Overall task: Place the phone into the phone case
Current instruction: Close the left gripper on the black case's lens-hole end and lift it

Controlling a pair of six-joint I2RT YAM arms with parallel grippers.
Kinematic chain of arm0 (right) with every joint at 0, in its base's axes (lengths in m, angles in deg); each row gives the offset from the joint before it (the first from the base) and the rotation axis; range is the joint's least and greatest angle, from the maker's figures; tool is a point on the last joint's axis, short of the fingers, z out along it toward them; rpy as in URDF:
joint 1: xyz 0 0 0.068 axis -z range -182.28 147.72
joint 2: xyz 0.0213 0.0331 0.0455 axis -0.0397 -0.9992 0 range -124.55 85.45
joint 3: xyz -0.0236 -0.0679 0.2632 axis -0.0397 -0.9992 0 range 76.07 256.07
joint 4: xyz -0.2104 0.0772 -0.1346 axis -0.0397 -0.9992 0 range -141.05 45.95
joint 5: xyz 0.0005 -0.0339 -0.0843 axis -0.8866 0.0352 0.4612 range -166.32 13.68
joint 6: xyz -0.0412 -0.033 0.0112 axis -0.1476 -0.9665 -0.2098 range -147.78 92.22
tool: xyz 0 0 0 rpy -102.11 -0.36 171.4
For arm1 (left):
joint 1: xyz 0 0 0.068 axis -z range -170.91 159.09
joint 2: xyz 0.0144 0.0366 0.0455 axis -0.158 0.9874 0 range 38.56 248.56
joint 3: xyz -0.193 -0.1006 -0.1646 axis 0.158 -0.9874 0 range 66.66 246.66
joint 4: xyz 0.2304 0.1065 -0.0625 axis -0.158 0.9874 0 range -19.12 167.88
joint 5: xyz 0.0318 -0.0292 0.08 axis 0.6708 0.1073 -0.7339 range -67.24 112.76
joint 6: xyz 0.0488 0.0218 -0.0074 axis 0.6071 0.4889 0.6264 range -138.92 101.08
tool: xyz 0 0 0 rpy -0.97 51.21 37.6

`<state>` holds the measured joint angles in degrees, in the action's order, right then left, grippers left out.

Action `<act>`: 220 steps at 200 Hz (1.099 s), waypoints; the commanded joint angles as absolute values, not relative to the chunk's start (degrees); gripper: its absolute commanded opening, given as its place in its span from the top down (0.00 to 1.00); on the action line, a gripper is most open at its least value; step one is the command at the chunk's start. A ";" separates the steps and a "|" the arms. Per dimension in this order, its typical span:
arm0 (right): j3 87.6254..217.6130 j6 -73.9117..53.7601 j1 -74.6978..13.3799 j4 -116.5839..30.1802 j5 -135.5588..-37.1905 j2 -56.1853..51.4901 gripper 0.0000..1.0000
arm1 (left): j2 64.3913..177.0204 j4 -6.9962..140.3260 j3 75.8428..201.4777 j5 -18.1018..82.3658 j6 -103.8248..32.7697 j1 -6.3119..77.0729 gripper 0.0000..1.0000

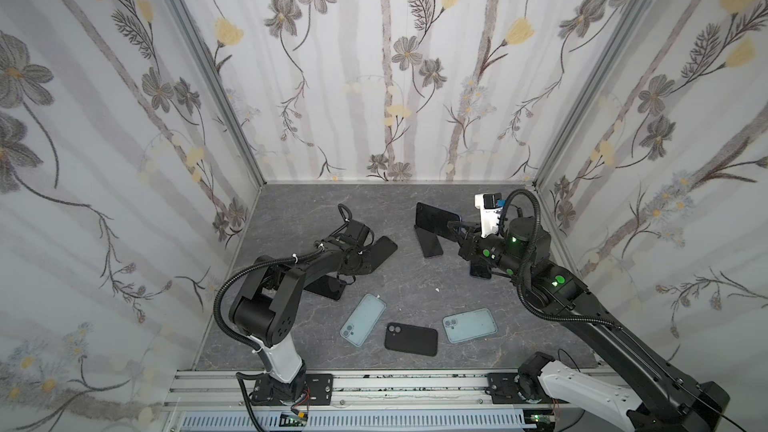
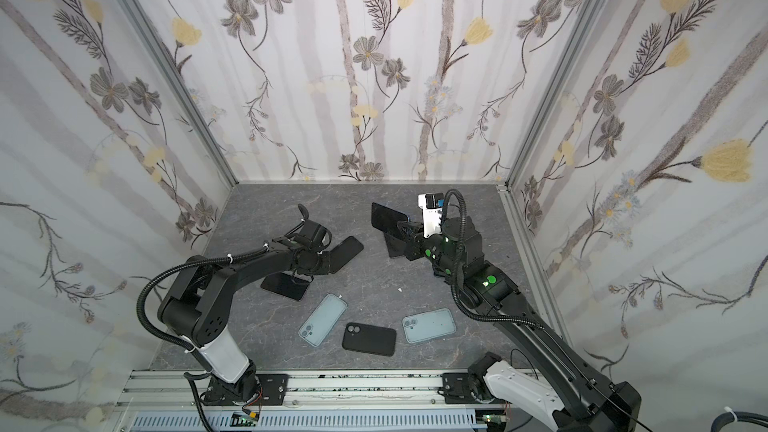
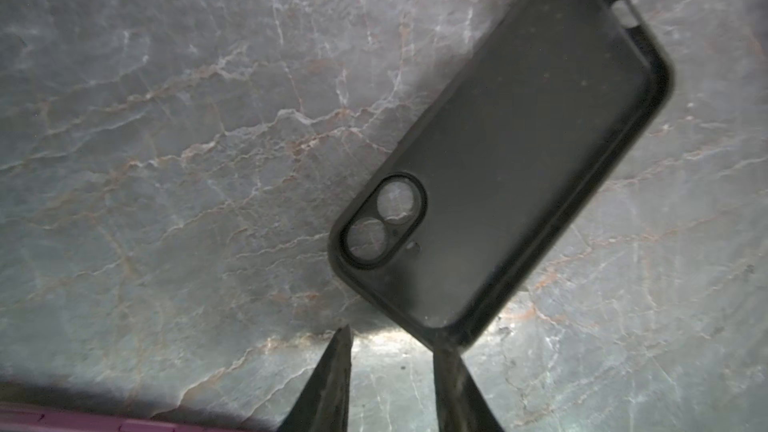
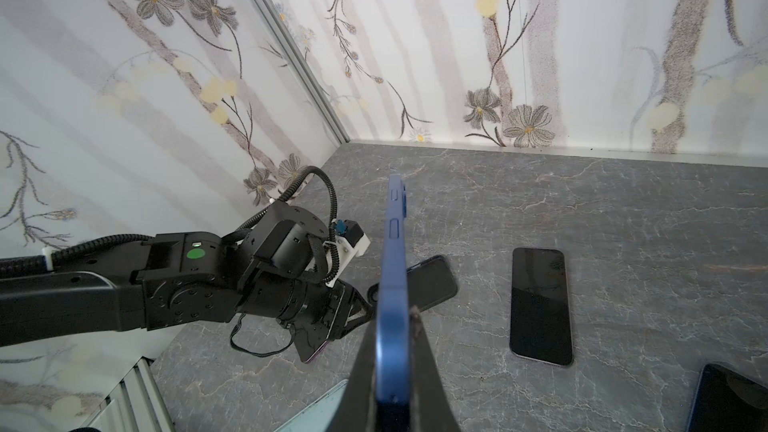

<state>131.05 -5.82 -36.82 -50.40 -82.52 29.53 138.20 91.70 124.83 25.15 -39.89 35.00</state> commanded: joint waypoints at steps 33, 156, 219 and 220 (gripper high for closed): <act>130.73 -6.43 -36.65 -46.69 -82.21 30.35 1.00 | 141.37 90.92 127.39 24.96 -39.06 33.61 0.68; 132.62 -7.36 -36.21 -48.01 -83.97 27.66 1.00 | 147.24 95.49 133.26 22.43 -33.57 32.91 0.83; 132.67 -6.86 -36.29 -48.75 -84.09 27.01 1.00 | 147.88 94.79 134.40 22.71 -32.99 32.91 0.86; 132.67 -6.86 -36.29 -48.73 -84.07 26.97 1.00 | 147.89 94.79 134.45 22.69 -32.99 32.91 0.86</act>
